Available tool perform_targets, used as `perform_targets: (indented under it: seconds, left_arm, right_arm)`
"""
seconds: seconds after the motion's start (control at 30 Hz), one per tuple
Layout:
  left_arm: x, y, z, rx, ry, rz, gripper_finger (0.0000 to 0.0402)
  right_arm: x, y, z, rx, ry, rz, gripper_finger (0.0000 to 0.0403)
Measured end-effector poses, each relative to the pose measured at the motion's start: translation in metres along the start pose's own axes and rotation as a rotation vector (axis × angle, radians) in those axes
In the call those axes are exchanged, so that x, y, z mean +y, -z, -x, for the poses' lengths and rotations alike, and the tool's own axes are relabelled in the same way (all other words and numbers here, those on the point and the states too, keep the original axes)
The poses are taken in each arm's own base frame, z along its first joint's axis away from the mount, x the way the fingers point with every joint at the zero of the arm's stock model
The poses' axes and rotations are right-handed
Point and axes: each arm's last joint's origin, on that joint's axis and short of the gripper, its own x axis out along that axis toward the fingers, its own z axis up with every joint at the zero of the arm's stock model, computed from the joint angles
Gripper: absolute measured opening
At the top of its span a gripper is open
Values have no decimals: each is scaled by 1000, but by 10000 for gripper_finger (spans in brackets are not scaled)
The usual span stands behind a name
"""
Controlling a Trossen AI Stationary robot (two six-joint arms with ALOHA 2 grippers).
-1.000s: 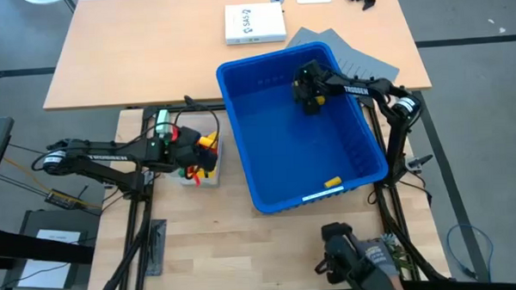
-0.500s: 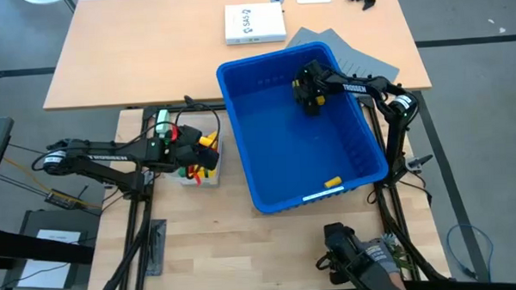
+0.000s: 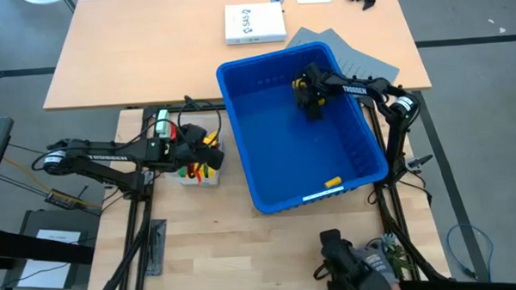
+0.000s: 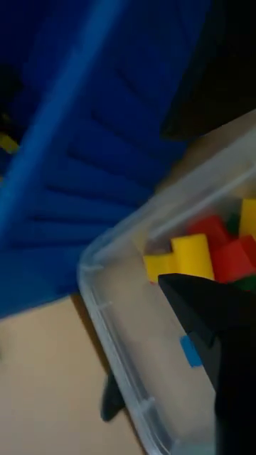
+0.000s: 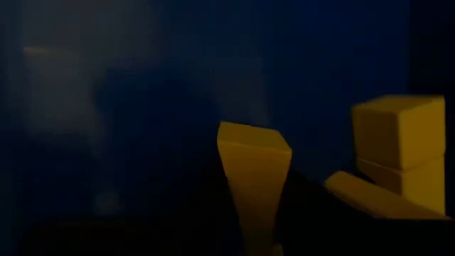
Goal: Sort blocks
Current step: Put the yellow block into the transparent bin
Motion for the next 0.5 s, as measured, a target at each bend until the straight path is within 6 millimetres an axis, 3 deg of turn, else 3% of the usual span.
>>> perform_targets:
  seconds: [0.07,0.27,0.4,0.5]
  left_arm:
    - [-3,-6,4,-21,26,-1,328]
    - [-17,-29,23,-117,138,46,328]
    - [-27,-41,29,-211,244,95,328]
    - [-36,-49,29,-254,343,154,328]
  right_arm:
    - [0,-11,18,-43,37,9,73]
    - [7,-43,100,-236,136,-20,73]
    - [29,-69,167,-421,225,44,73]
    - [54,-87,206,-552,253,98,73]
